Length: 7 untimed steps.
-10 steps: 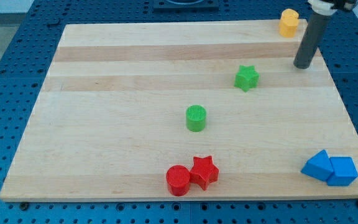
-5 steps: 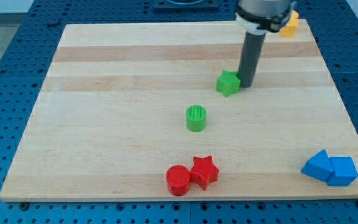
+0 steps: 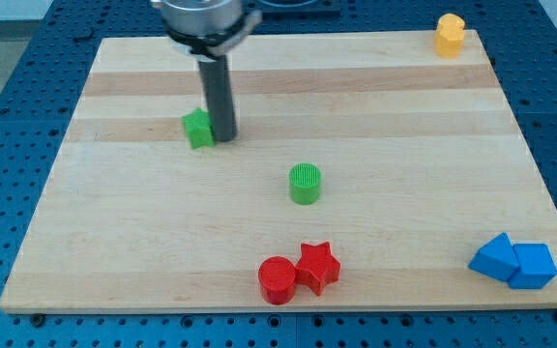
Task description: Move the green star to the center left
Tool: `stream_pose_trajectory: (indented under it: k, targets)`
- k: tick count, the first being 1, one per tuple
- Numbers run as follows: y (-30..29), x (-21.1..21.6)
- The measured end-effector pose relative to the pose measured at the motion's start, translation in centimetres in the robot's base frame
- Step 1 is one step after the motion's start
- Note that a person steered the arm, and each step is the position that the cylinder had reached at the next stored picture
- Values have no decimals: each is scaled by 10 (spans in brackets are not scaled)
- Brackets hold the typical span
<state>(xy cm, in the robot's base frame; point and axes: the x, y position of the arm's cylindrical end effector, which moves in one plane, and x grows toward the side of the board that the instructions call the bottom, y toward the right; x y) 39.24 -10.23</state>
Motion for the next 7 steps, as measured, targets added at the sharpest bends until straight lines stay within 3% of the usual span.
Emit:
stream_pose_trajectory:
  k: [1, 5, 6, 7]
  targets:
    - [-43, -17]
    - [-145, -18]
    - [-150, -18]
    - [-80, -16]
